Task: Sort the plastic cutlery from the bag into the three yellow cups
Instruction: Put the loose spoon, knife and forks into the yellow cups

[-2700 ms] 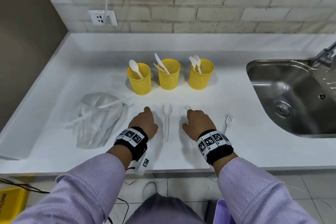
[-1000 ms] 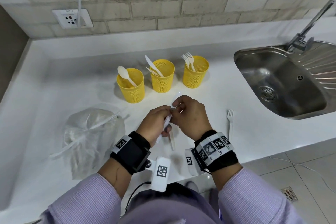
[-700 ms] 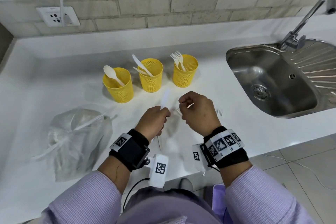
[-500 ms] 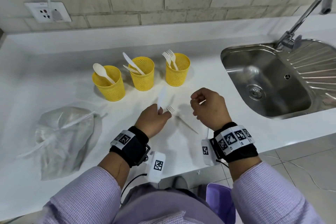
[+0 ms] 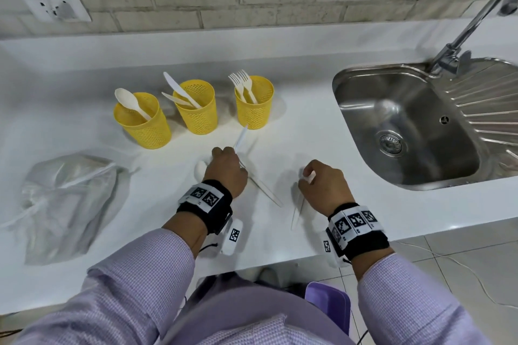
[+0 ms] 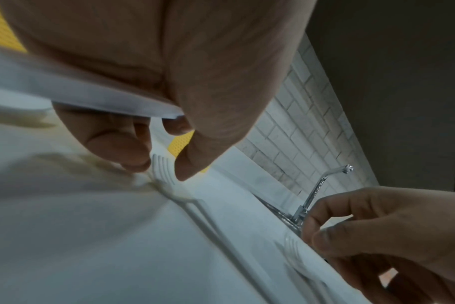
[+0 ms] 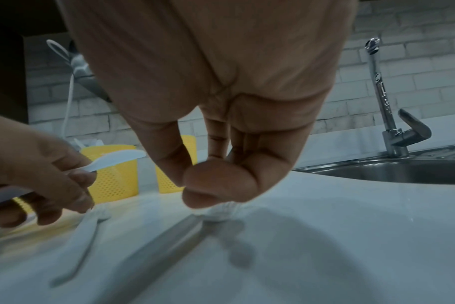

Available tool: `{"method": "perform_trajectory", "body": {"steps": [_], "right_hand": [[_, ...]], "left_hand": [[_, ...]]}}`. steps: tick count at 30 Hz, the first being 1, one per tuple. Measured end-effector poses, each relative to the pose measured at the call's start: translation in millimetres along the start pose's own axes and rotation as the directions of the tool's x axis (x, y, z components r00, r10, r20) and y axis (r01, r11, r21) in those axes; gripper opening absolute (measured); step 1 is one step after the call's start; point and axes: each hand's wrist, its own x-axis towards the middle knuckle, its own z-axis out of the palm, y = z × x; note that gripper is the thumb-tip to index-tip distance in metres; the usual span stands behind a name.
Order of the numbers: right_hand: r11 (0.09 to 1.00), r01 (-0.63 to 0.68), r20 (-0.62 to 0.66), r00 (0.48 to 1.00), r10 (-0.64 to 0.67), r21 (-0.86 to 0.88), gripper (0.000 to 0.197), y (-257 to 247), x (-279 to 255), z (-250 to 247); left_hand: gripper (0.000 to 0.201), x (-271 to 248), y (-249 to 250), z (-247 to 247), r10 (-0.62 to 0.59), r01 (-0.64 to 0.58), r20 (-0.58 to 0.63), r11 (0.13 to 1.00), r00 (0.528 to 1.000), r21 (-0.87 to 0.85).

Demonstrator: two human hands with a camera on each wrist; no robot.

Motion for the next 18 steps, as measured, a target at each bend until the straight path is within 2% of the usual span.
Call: {"method": "perform_trajectory", "body": {"steps": [5,11,18], "right_hand": [[0.999,0.026,0.076,0.997,-0.024,-0.021,0.021,7.4,-2.3,3.8],[0.997,0.079,0.114,0.99,-0.078,-0.01,0.027,12.3,-3.8,9.6],[0.997,0.076,0.123,0.989,-0.076,0.005,0.026,10.6,-2.0,8.8]], "left_hand": [[0.032,5.2,7.3,8.1,-0.05,0.05,-0.008,0.998,0.999,0.036],[0.025,9.7,10.2,13.3,-0.044,0.049,-0.077,0.997,0.996,0.057],[0.006,6.4,4.1,2.3,-0.07,0.052,-0.091,0.981,0.993,-0.188]]}}
